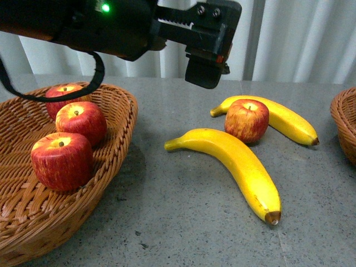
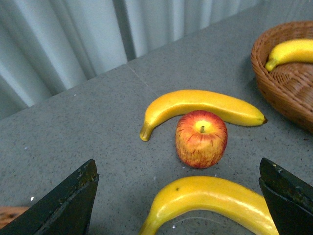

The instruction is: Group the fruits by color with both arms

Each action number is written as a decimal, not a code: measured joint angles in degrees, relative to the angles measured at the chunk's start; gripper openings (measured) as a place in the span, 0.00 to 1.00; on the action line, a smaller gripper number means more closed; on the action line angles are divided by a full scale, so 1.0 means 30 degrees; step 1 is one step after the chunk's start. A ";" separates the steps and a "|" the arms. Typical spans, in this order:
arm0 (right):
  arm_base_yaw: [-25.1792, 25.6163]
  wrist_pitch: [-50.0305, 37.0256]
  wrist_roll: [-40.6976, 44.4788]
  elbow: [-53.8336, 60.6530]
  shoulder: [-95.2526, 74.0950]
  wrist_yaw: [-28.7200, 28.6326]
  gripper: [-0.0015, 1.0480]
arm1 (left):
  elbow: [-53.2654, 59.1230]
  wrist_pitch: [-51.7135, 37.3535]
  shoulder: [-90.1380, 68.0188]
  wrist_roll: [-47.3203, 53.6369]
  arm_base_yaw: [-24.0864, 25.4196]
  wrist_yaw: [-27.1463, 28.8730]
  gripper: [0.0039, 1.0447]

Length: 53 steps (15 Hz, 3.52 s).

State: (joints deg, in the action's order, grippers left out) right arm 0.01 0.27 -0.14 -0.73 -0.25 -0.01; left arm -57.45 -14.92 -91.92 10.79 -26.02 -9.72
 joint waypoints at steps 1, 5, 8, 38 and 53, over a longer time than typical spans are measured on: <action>0.0000 0.0000 0.0000 0.0000 0.0000 0.0000 0.94 | -0.1056 0.0124 -0.1326 0.0641 0.0087 -0.0277 0.94; 0.0000 0.0000 0.0000 0.0000 0.0000 0.0000 0.94 | -0.3330 0.0073 -0.4852 0.1290 0.0423 -0.1100 0.94; 0.0000 -0.0007 0.0000 0.0000 0.0000 0.0007 0.94 | -0.3993 -0.0109 -0.6062 0.1464 -0.0044 -0.1377 0.94; 0.0000 0.0000 0.0000 0.0000 0.0000 0.0007 0.94 | -0.5727 -0.2266 -0.5756 0.0393 -0.0648 0.2062 0.64; 0.0000 0.0000 0.0000 0.0000 0.0000 0.0007 0.94 | 1.0069 -0.4335 0.7723 -0.5399 0.4590 1.2043 0.64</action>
State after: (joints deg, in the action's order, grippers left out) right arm 0.01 0.27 -0.14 -0.73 -0.25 0.01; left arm -27.24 -27.92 -68.75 -5.41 -12.25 26.41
